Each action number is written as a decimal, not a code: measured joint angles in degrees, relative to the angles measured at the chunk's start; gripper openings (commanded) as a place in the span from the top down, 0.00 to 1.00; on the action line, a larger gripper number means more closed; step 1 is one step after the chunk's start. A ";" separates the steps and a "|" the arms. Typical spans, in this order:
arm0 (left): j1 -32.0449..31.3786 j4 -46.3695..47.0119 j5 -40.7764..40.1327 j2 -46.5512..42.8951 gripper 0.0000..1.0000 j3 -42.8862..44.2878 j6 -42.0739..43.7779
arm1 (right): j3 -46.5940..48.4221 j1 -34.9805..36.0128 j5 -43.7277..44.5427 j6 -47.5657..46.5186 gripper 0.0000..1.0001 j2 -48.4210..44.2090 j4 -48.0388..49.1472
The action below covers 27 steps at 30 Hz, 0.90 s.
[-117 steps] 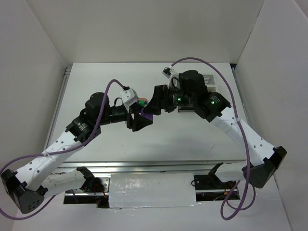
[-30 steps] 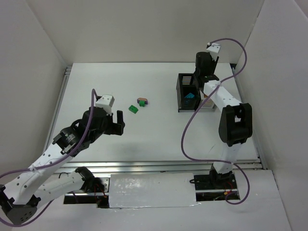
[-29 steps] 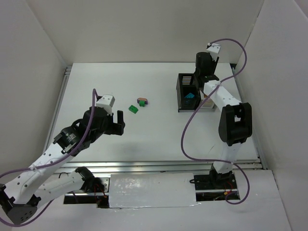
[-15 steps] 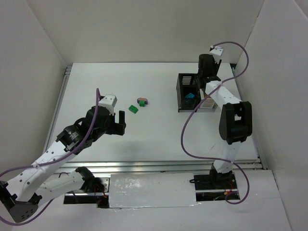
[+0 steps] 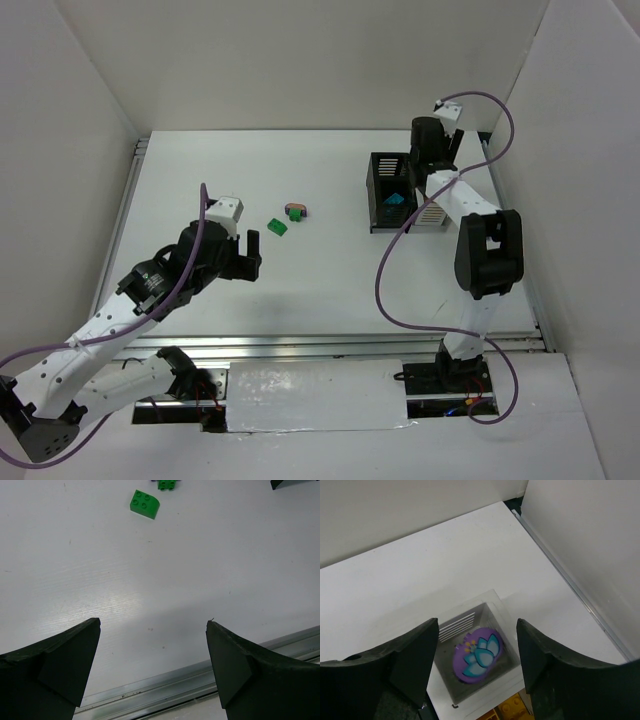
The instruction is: Sort the legos into containers by color
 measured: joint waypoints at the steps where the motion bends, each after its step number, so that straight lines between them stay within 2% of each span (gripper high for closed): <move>1: 0.00 0.00 -0.02 0.00 0.01 0.00 0.00 | -0.04 0.00 0.00 0.00 0.27 0.00 -0.20; 5: 0.00 -0.02 -0.87 0.02 0.00 0.00 -0.09 | -0.68 0.17 -1.60 0.63 0.23 -0.87 -0.50; 9: 0.52 -1.01 -3.85 0.92 0.00 0.61 -0.79 | -1.25 1.38 -8.46 2.49 0.17 -4.94 -5.88; 11: 1.79 -1.73 -5.57 1.66 0.00 1.20 -1.68 | 1.66 3.63 -11.47 3.04 0.11 -6.54 -10.84; 13: 3.69 -2.21 -7.08 1.86 0.01 1.40 -2.60 | 6.47 7.23 -15.23 2.51 0.10 -6.93 -15.02; 17: 7.37 -3.28 -9.57 1.51 0.01 1.40 -4.87 | 16.31 15.28 -28.39 -2.58 0.06 -5.79 -23.34; 23: 8.70 -3.45 -10.19 -0.39 0.01 1.40 -5.20 | 27.19 25.24 -42.99 -18.03 0.05 4.50 -35.95; 27: 8.74 -3.43 -9.46 -0.50 0.00 1.40 -5.14 | 31.85 26.60 -48.74 -23.89 0.05 14.14 -43.36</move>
